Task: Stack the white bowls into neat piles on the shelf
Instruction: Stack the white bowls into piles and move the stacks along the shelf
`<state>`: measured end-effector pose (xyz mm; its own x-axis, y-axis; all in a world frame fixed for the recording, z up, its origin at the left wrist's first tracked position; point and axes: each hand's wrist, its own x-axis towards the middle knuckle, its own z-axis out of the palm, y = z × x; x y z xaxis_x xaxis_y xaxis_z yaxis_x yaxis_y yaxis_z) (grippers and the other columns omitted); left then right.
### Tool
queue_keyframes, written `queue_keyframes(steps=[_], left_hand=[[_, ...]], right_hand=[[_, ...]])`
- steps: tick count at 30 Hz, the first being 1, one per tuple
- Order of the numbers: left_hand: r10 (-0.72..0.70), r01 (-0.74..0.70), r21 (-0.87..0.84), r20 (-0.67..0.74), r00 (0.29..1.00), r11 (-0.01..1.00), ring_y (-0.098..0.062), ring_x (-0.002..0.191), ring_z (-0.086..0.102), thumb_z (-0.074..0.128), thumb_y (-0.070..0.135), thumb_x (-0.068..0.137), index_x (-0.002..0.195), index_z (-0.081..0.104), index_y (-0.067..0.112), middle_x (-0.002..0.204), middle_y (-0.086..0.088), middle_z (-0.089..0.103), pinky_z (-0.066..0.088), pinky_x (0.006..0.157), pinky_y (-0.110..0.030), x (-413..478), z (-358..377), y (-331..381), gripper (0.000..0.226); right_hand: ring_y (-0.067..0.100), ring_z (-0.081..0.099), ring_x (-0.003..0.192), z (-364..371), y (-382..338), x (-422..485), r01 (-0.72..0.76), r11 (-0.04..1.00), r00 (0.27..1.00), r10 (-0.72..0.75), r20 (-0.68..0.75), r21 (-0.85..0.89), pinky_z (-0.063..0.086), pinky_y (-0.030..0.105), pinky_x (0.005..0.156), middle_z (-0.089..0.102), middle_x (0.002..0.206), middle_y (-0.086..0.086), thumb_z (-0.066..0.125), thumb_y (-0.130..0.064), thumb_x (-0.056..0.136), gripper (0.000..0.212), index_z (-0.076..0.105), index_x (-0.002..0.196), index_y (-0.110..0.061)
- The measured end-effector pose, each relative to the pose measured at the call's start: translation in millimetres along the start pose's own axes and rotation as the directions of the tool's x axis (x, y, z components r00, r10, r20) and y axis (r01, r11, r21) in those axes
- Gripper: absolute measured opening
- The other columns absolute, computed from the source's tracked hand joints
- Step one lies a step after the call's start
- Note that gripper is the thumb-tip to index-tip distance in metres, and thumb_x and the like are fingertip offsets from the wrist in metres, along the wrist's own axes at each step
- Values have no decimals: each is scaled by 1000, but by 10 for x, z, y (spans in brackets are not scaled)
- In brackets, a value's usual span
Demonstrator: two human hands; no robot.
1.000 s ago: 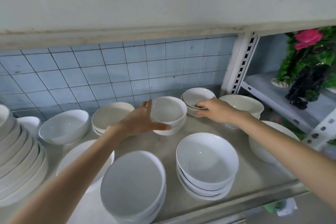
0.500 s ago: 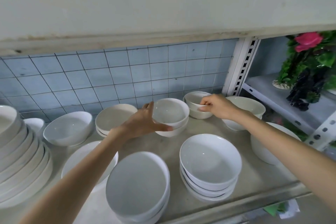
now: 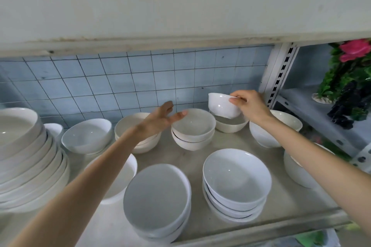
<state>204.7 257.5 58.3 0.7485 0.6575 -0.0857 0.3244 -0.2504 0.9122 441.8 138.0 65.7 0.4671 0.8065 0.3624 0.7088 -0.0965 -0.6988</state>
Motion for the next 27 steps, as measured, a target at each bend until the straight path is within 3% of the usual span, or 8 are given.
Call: queue_keyframes(steps=[4, 9, 12, 16, 19, 22, 24, 27], left_hand=[[50, -55, -145, -37, 998, 988, -13, 128, 41, 59, 23, 90, 133, 40, 11, 136, -3, 41, 30, 100, -19, -18, 52, 123, 48], [109, -116, -169, -52, 993, 979, -12, 129, 46, 73, 54, 72, 142, 36, 11, 144, -1, 46, 34, 109, -31, -59, 118, 268, 90], [165, -162, -190, -1, 986, 968, -22, 120, 56, 72, 47, 72, 128, 53, 12, 127, -8, 61, 41, 107, -44, -139, 130, 275, 69], [205, -230, -229, -130, 970, 946, -24, 112, 62, 72, 38, 69, 119, 59, 12, 118, -9, 66, 50, 97, -39, -219, 80, 286, 58], [195, -242, -214, -218, 956, 947, -16, 105, 64, 74, 42, 62, 115, 59, 16, 110, -1, 68, 55, 86, -32, -288, 31, 273, 60], [179, -253, -210, -317, 931, 944, -9, 102, 64, 76, 45, 55, 117, 56, 15, 109, 3, 67, 54, 80, -23, -393, -1, 249, 72], [160, -255, -206, -388, 907, 945, -7, 102, 63, 76, 47, 52, 123, 52, 13, 112, 2, 65, 54, 83, -24, -477, -19, 211, 83], [120, -254, -230, -472, 873, 939, -5, 99, 64, 76, 47, 50, 126, 48, 16, 113, 2, 63, 55, 88, -31, -630, -60, 125, 88]], right_hand=[[13, 56, 86, -30, -258, -3, 108, 994, 994, -108, -12, 28, 41, 21, 77, 64, 91, 0, 61, -10, 89, 16, 68, 100, -1], [6, 55, 86, 2, -523, -86, 236, 968, 968, -241, 61, 84, 41, 21, 84, 63, 90, -6, 63, -7, 86, 14, 70, 98, -3], [9, 55, 86, 34, -644, -144, 335, 936, 932, -347, 107, 111, 39, 14, 81, 62, 87, -4, 66, -5, 83, 15, 72, 96, -4], [11, 54, 92, 51, -735, -159, 475, 869, 859, -492, 140, 135, 37, 12, 84, 61, 92, -3, 70, -11, 80, 16, 73, 95, -7], [4, 46, 112, 60, -762, -114, 425, 887, 874, -454, 175, 179, 31, 8, 99, 51, 119, 0, 68, -28, 79, 40, 64, 116, -14], [8, 31, 133, 137, -789, -91, 195, 939, 890, -291, 351, 283, 32, 16, 105, 32, 142, -2, 59, -42, 79, 77, 28, 144, -16], [8, 42, 126, 222, -834, -108, 7, 907, 851, -227, 473, 422, 40, 19, 101, 40, 133, -6, 60, -41, 80, 80, 22, 146, -15], [8, 54, 110, 363, -911, -91, -7, 884, 818, -264, 510, 468, 45, 37, 103, 55, 115, -4, 65, -51, 66, 86, 38, 137, -11]])
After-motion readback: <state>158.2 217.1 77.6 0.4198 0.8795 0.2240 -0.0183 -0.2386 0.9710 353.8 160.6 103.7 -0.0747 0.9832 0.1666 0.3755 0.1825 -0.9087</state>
